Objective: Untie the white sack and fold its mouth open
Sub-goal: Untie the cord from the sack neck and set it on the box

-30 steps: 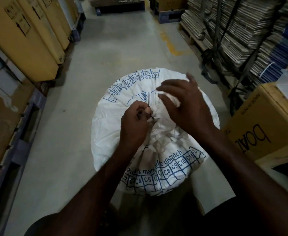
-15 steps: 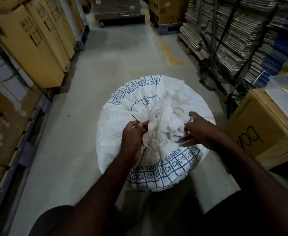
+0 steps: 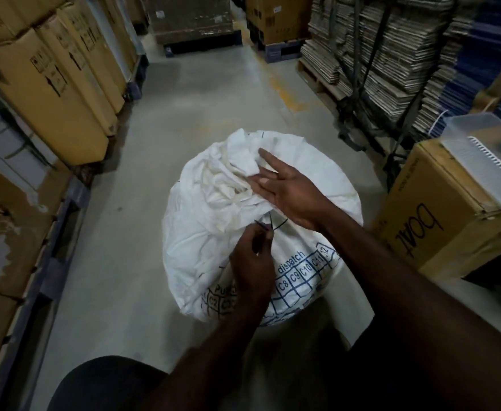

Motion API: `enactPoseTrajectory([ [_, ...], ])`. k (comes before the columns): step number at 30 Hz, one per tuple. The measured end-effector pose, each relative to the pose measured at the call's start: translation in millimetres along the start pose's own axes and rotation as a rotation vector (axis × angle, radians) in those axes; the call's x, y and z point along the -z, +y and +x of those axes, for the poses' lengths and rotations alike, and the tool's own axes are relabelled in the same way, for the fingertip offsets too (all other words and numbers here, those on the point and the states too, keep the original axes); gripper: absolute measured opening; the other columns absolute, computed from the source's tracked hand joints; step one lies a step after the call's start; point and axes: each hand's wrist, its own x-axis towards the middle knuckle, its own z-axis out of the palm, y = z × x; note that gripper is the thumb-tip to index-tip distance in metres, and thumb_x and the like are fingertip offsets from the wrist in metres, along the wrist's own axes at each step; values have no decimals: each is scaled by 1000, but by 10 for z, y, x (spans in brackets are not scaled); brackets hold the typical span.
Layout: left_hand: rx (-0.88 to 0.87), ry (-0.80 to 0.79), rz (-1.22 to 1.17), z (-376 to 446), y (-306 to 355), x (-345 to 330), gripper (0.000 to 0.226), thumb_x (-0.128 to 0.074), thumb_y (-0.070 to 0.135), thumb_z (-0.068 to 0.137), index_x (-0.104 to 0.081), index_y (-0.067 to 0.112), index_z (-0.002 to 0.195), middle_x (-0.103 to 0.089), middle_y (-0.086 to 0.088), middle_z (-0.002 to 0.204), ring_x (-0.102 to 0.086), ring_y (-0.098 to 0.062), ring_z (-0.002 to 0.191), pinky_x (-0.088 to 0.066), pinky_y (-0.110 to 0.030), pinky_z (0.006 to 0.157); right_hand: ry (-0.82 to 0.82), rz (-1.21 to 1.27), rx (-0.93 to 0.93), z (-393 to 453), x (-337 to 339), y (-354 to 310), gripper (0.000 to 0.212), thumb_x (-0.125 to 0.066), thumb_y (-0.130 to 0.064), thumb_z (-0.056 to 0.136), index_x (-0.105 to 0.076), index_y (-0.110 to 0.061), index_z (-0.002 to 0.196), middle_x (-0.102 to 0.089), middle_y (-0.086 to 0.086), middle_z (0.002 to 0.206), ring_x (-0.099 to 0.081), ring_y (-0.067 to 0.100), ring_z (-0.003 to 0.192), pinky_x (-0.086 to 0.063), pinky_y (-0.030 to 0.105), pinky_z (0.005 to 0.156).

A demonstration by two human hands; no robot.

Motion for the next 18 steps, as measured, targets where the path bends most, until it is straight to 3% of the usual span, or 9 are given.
enactPoseTrajectory([
  [3, -219, -120, 116, 39, 151, -42, 12, -72, 6, 97, -75, 17, 100, -74, 8, 96, -69, -12, 92, -56, -33, 85, -176, -286, -20, 16, 91, -47, 57, -45, 12, 105, -49, -11, 157, -58, 11, 151, -64, 22, 135, -47, 38, 118],
  [5, -348, -200, 180, 134, 235, -57, 14, -69, 3, 96, -76, 12, 103, -76, 0, 102, -70, -18, 96, -56, -36, 88, -174, -442, 32, -25, 197, -145, 47, -49, 13, 103, -64, -5, 144, -68, 16, 134, -73, 29, 120, -56, 40, 108],
  [7, -413, -225, 188, 275, 305, -59, 14, -67, 4, 99, -78, 10, 106, -77, -4, 107, -72, -20, 101, -56, -35, 91, 2, -541, 159, -86, 334, -243, 37, -49, 14, 99, -76, -1, 120, -75, 17, 109, -80, 35, 91, -65, 43, 86],
  [9, -404, -215, 149, 385, 358, -55, 14, -69, 5, 100, -79, 11, 107, -78, 0, 108, -72, -15, 103, -55, -33, 93, 278, -602, 293, -119, 542, -284, 30, -48, 11, 95, -76, 1, 95, -76, 19, 96, -77, 35, 67, -63, 44, 65],
  [11, -390, -174, 121, 472, 394, -81, 12, -74, 5, 97, -80, 13, 104, -77, 8, 109, -70, -7, 106, -54, -30, 97, 476, -664, 307, -135, 811, -265, 26, -51, 9, 87, -73, -3, 82, -74, 19, 87, -74, 31, 60, -61, 46, 63],
  [13, -396, -157, 129, 554, 401, -138, 10, -77, 9, 94, -81, 16, 101, -72, 14, 118, -66, -3, 119, -49, -25, 106, 440, -817, 182, -164, 1041, -210, 28, -62, 11, 76, -74, -12, 84, -77, 12, 87, -74, 24, 65, -65, 50, 72],
  [15, -397, -170, 147, 608, 411, -201, 9, -79, 15, 94, -82, 18, 101, -71, 10, 131, -61, -4, 130, -44, -22, 112, 229, -1025, 84, -209, 1145, -110, 40, -76, 7, 72, -77, -23, 99, -78, 2, 98, -77, 22, 78, -65, 49, 83],
  [18, -408, -191, 159, 662, 452, -275, 12, -79, 16, 94, -83, 21, 103, -70, 3, 139, -59, -1, 132, -45, -20, 110, 131, -1067, 157, -228, 1053, 24, 46, -87, -11, 82, -75, -25, 124, -78, -7, 112, -77, 10, 92, -62, 31, 89],
])
